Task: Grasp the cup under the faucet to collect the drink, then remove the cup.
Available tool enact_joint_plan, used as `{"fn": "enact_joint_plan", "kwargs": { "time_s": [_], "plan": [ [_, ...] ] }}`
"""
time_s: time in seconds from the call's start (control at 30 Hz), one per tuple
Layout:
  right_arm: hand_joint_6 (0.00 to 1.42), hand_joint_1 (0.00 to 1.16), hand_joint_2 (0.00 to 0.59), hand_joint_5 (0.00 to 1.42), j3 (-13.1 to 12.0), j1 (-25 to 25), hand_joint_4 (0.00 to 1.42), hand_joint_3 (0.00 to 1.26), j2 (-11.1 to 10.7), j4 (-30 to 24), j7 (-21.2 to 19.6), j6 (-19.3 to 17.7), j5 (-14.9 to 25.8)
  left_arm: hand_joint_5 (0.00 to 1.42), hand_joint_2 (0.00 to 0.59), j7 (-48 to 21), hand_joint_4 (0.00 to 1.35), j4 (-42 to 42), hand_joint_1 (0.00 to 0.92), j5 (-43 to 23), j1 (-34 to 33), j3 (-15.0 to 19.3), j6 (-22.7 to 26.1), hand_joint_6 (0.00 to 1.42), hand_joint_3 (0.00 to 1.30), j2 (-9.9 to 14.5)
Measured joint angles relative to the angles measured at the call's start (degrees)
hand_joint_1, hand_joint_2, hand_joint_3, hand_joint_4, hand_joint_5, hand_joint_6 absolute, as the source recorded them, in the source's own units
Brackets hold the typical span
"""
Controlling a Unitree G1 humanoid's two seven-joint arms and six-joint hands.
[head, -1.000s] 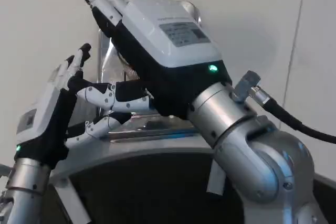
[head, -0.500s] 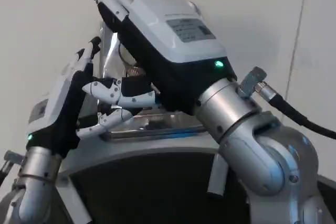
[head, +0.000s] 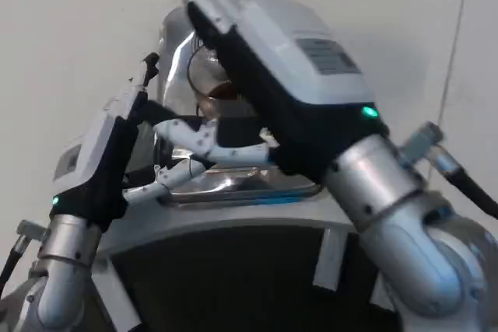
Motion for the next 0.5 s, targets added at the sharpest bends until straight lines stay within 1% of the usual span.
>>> {"fn": "enact_joint_plan", "kwargs": {
  "time_s": [0.07, 0.17, 0.23, 0.3, 0.4, 0.5],
  "plan": [
    [0.0, 0.65, 0.37, 0.0, -2.14, 4.37, 0.0, 0.0, -0.57, -1.28, -5.29, -2.15, 0.23, 0.05, 0.074, 0.0, 0.0, 0.54, 0.283, -0.32, -0.35, 0.03, -0.06, 0.09, 0.0, 0.04],
    [0.0, 0.65, 0.37, 0.0, -5.06, 8.13, 0.0, 0.0, -0.71, -1.86, -11.98, -4.06, 1.19, 0.05, 0.072, -0.03, 0.0, 1.0, 0.264, -0.65, -0.37, 0.0, -0.25, 0.09, 0.0, 0.05],
    [0.0, 0.65, 0.371, 0.0, -6.18, 10.49, 0.0, 0.0, -0.9, -1.98, -16.49, -6.7, 1.49, 0.05, 0.072, -0.16, 0.0, 1.11, 0.245, -1.53, -0.38, -0.01, -1.1, 0.09, 0.0, 0.04],
    [0.0, 0.65, 0.372, 0.0, -6.85, 12.27, 0.0, 0.0, -1.02, -1.99, -20.12, -8.86, 1.95, 0.05, 0.065, -0.23, 0.0, 1.17, 0.228, -2.16, -0.42, -0.04, -1.59, 0.09, 0.0, 0.02],
    [0.0, 0.65, 0.373, 0.0, -7.64, 14.73, 0.0, 0.0, -1.56, -2.03, -22.91, -11.03, 2.35, 0.05, 0.065, -0.34, 0.0, 1.55, 0.207, -2.2, -0.53, -0.4, -2.26, 0.07, 0.0, 0.0],
    [0.0, 0.65, 0.373, 0.0, -8.52, 17.93, 0.0, 0.0, -2.72, -2.39, -23.2, -11.64, 2.26, 0.05, 0.065, -0.46, 0.0, 2.4, 0.205, -2.26, -0.81, -0.66, -2.31, 0.07, 0.0, -0.02]
  ]
}}
